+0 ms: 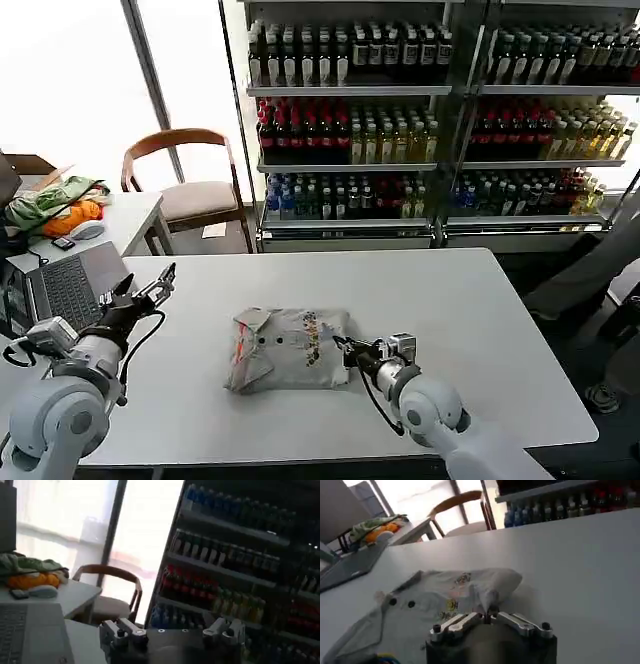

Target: Fold and organize the clothes.

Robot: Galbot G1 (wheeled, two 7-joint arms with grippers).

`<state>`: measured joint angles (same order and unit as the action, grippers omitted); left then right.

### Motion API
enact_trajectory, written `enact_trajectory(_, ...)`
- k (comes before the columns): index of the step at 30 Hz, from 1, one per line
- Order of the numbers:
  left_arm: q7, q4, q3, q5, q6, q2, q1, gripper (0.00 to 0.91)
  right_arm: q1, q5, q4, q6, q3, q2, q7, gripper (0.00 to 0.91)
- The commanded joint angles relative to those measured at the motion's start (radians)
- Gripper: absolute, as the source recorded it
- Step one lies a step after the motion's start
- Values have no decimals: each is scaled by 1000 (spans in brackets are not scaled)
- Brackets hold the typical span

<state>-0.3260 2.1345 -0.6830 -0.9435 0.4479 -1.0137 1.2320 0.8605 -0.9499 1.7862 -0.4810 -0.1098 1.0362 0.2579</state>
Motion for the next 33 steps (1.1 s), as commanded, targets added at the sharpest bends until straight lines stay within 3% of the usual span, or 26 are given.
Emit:
enact_trajectory(1, 2, -1, 5, 3, -1, 1, 2, 907, 63, 48, 27, 8, 85, -74, -17, 907)
enact_trajectory(8, 2, 1, 14, 3, -2, 7, -1, 907, 128, 150, 79, 74, 124, -76, -9, 907)
enact_trajectory(13, 3, 2, 14, 3, -2, 9, -2, 907, 156, 271, 118, 209, 154, -52, -19, 907)
enact_trajectory(17, 3, 11, 6, 4, -2, 1, 17, 907, 83, 429, 97, 253, 50, 21, -48, 907)
enact_trajectory(19, 3, 18, 6, 11, -3, -8, 29, 907, 42, 456, 71, 256, -6, 61, -48, 907)
enact_trajectory(23, 3, 35, 1, 22, -3, -28, 50, 907, -55, 451, 3, 201, -114, 125, -36, 907)
enact_trajectory(25, 4, 41, -7, 28, -4, -35, 62, 907, -99, 449, -47, 114, -156, 153, -15, 907)
enact_trajectory(30, 6, 61, -44, 25, -4, -39, 94, 907, -136, 420, -147, 9, -186, 207, 86, 907)
enact_trajectory(33, 6, 64, -60, 23, -4, -37, 105, 907, -139, 439, -181, -26, -201, 215, 97, 907)
